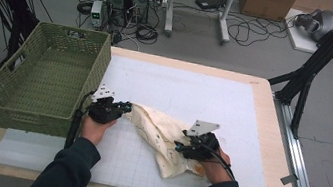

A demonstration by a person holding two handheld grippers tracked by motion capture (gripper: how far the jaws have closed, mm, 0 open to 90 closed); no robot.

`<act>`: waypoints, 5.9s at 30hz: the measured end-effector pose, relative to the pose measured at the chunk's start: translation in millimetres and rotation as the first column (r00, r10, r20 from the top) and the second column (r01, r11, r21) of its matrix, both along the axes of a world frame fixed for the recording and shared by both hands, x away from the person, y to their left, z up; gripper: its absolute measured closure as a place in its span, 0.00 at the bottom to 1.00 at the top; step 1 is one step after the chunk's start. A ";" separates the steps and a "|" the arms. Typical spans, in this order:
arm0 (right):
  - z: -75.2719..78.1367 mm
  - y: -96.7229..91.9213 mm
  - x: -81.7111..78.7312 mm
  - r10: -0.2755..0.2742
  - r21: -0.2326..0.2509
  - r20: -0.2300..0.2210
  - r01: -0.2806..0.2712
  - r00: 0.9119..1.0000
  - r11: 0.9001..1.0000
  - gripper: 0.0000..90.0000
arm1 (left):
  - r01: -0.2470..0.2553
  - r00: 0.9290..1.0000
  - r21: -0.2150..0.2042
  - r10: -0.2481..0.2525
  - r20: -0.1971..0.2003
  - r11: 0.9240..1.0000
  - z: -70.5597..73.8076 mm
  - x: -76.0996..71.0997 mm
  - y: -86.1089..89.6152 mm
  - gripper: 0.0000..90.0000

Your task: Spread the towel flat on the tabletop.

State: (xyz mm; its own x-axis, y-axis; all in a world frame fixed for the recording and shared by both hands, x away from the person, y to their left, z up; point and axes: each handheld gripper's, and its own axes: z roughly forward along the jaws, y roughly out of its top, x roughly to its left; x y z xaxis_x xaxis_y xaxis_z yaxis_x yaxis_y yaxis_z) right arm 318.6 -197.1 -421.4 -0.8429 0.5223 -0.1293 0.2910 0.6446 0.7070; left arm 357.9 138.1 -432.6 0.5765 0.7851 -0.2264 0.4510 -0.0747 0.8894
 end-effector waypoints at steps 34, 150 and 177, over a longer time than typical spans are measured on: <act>8.2 -44.5 89.9 -0.244 0.089 -0.034 0.246 0.969 0.965 0.90 | -0.043 0.999 0.039 0.043 -0.020 0.998 7.0 3.5 -7.1 0.59; -5.2 -74.0 -6.7 -0.414 0.102 0.028 0.410 0.910 0.906 0.77 | 0.304 0.952 0.231 -0.304 -0.037 0.924 -13.4 -54.6 -47.1 0.54; -2.4 -85.6 -30.6 -0.401 0.198 -0.010 0.395 0.916 0.897 0.44 | 0.339 0.941 0.294 -0.330 -0.081 0.894 -7.8 -62.6 -13.2 0.96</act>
